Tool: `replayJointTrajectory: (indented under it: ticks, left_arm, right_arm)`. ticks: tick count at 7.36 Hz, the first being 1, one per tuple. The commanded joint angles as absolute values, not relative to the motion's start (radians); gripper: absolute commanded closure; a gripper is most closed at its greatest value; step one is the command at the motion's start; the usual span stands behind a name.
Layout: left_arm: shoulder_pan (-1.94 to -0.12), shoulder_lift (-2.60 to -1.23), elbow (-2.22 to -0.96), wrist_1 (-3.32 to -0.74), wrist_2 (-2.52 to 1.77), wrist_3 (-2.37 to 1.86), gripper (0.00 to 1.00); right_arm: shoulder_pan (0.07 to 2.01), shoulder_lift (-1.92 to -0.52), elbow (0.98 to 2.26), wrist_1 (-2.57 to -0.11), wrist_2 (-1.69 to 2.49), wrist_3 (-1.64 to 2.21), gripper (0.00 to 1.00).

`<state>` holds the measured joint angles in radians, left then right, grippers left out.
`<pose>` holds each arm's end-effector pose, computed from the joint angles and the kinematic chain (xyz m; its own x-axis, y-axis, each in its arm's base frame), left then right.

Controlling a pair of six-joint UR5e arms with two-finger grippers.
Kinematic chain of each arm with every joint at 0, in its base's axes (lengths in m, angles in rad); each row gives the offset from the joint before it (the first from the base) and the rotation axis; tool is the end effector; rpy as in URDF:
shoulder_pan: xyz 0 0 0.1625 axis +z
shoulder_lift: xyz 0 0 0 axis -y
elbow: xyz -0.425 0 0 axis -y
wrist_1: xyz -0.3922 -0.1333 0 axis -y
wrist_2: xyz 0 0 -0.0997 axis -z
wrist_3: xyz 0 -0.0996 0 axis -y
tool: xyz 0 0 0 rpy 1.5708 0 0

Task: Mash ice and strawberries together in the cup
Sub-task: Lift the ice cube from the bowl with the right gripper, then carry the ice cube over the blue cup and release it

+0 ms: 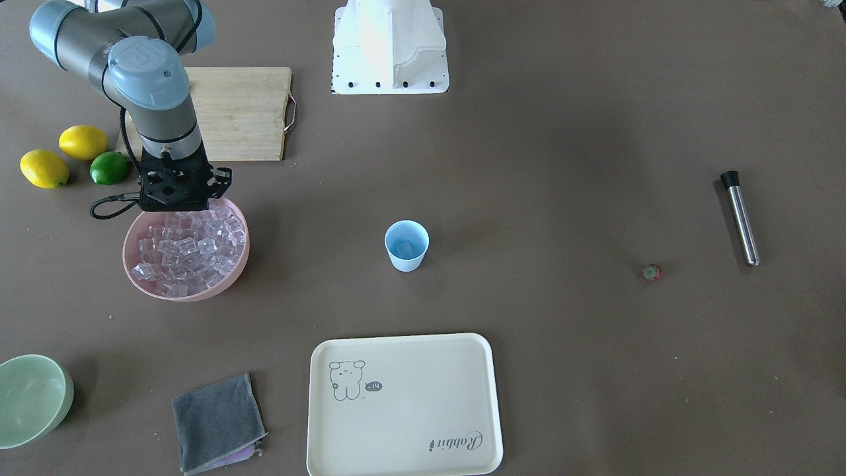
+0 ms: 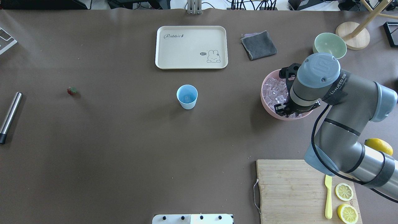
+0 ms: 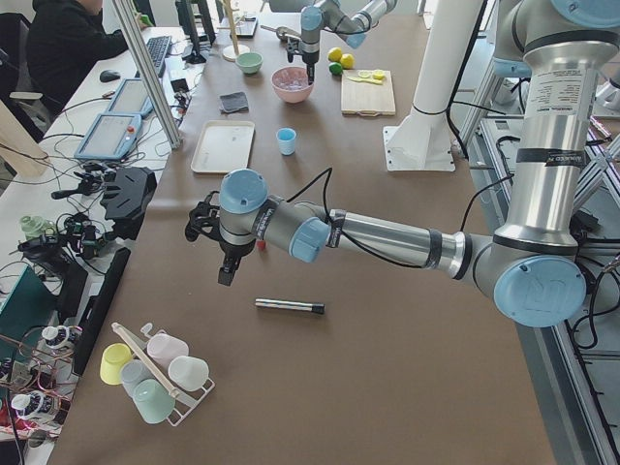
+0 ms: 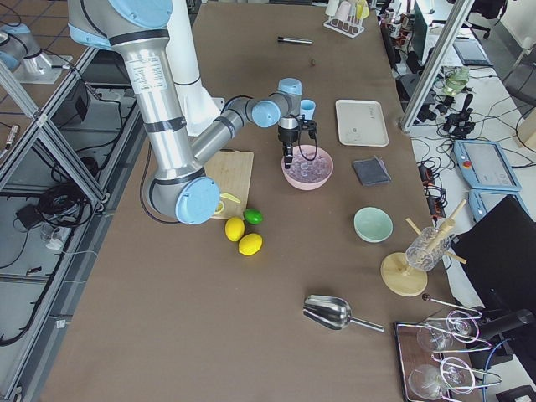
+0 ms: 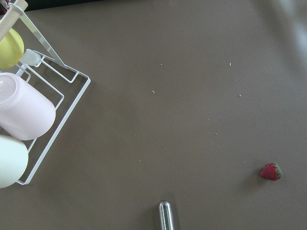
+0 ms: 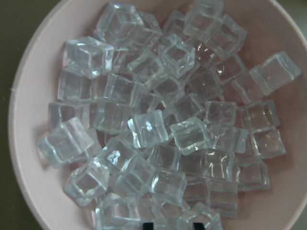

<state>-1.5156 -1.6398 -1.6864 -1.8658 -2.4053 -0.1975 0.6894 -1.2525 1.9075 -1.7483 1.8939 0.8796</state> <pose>-0.0299 -0.5366 0.5278 0.6486 0.1973 -0.7351 0.0799 0.9429 0.3235 -0.3798 -0.4448 0.3653 0.8407 -0.0903 0.5338 0.0589 0.9954 0.0757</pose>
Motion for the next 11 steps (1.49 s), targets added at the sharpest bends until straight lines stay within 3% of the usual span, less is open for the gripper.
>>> replayJointTrajectory:
  ticks: [1, 4, 7, 9, 11]
  left_arm:
    - [-1.516, -1.64, -1.687, -1.878, -2.405, -0.212, 0.01]
    - [-1.516, -1.64, -1.684, -1.878, -2.404, -0.212, 0.01]
    - [-1.516, -1.638, -1.684, -1.876, -2.405, -0.212, 0.01]
    - [-1.516, -1.64, -1.684, -1.876, -2.404, -0.212, 0.01]
    - [-1.516, -1.638, -1.684, -1.876, -2.404, -0.212, 0.01]
  right_arm:
    - [0.719, -1.237, 1.911, -1.752, 1.904, 0.877, 0.84]
    - [0.767, -1.2, 1.937, -1.752, 1.933, 0.876, 0.83]
    - [0.802, -0.979, 1.87, -1.781, 1.948, 0.923, 0.84]
    - [0.743, -0.753, 1.632, -1.717, 1.931, 1.073, 0.85]
    - [0.666, -0.648, 1.453, -1.543, 1.84, 1.196, 0.85]
